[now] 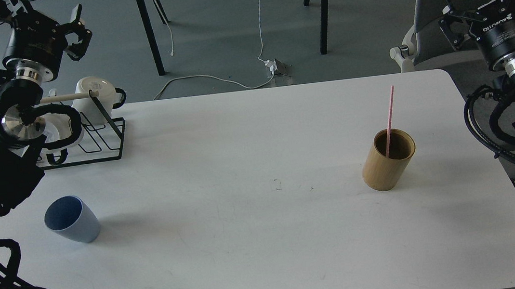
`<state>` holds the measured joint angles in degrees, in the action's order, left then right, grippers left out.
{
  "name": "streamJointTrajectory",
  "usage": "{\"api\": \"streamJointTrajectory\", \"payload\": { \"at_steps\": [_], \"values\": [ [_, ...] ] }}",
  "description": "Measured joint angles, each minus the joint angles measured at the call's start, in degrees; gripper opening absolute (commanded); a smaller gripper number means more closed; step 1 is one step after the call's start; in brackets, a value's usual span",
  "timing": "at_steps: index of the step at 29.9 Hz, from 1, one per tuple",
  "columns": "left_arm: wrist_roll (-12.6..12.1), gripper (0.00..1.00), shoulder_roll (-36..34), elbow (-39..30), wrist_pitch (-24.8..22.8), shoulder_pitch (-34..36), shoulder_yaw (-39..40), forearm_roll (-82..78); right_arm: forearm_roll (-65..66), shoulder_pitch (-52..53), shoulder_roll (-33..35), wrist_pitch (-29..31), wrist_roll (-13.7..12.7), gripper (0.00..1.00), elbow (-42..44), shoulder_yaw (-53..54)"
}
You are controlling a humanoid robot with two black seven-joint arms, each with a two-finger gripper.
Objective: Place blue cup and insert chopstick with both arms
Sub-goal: 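Move the left gripper down toward the tipped blue cup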
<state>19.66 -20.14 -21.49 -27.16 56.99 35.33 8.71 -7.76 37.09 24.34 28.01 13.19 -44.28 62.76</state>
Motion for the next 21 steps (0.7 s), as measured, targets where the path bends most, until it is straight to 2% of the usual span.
{"api": "streamJointTrajectory", "payload": {
  "at_steps": [7,13,21],
  "values": [
    [0.05,1.0,-0.12,0.12,-0.36,-0.1,0.08,0.1,0.02,0.0,0.0,0.0,-0.01,1.0,-0.02,0.01],
    [-0.86,0.99,-1.23,-0.93,-0.8,0.17,-0.78,-0.4,0.02,0.0,0.48,0.0,-0.01,1.0,-0.03,0.23],
    [-4.86,0.96,-7.77,-9.02,-0.87,4.49,-5.53,-10.05,0.03,0.0,1.29,-0.01,-0.01,1.0,0.02,0.48]
  ]
}}
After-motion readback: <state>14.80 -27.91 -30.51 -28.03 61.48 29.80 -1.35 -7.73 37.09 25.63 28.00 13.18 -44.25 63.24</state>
